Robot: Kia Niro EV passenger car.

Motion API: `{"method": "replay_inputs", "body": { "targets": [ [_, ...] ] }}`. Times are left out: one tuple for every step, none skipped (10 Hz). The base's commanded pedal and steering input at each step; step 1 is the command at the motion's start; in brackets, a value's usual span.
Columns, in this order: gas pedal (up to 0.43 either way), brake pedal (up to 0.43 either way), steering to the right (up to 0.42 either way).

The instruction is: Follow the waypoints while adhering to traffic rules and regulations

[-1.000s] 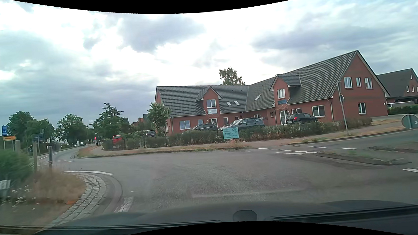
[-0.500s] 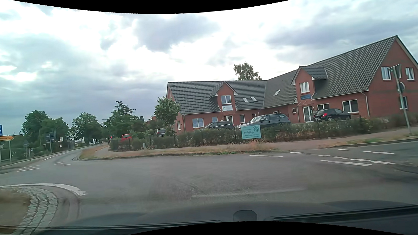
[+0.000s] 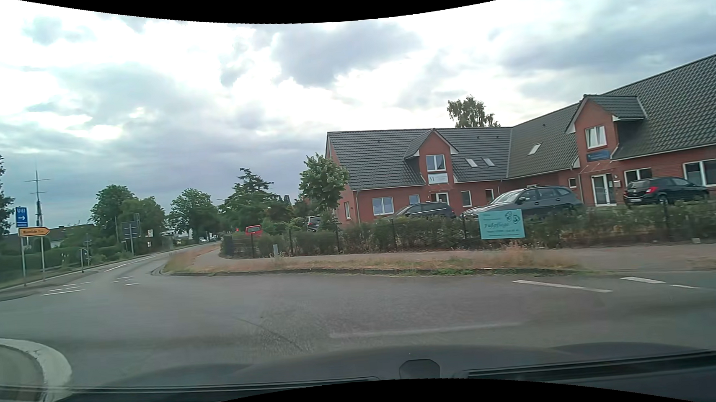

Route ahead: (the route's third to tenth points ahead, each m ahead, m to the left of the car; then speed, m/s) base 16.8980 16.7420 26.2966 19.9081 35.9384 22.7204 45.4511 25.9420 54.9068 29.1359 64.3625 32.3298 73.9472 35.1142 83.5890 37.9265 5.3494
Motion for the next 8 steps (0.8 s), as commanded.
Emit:
{"method": "replay_inputs", "body": {
  "targets": [
    [0.000,0.000,-0.262],
    [0.000,0.000,-0.271],
    [0.000,0.000,-0.287],
    [0.000,0.000,-0.295],
    [0.000,0.000,-0.304],
    [0.000,0.000,-0.314],
    [0.000,0.000,-0.329],
    [0.000,0.000,-0.341]
  ]
}}
